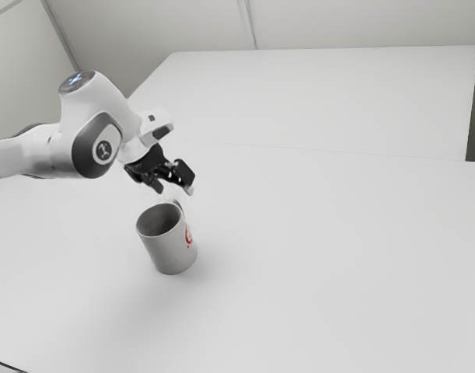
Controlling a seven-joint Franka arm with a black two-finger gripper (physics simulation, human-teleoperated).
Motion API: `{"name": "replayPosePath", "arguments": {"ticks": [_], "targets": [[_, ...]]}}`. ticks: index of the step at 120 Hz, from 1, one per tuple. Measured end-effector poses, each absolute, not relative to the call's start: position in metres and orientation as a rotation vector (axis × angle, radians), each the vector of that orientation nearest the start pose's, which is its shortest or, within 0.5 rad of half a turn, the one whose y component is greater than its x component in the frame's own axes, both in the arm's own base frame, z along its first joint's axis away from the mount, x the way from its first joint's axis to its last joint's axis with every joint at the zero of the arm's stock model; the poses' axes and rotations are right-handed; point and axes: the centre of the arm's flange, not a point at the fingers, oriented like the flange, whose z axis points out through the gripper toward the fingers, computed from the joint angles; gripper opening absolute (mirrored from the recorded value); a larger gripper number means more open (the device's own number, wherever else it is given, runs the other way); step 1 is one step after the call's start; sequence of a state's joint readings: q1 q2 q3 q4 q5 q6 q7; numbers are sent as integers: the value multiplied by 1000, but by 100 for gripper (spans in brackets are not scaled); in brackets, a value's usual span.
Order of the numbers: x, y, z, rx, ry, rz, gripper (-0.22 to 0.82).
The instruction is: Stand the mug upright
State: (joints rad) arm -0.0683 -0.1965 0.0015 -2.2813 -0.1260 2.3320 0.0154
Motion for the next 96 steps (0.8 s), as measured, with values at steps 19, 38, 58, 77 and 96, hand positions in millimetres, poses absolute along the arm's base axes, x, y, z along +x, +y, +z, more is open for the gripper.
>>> {"name": "replayPosePath", "arguments": {"ticks": [19,38,58,77,96], "targets": [[518,-38,490,-3244,28,-289,56],[532,-32,517,-3252,22,-193,58],[546,-31,545,-3252,38,-119,58],[552,-32,564,-3250,53,-78,59],[556,-34,598,-3247,73,-97,59]]}}
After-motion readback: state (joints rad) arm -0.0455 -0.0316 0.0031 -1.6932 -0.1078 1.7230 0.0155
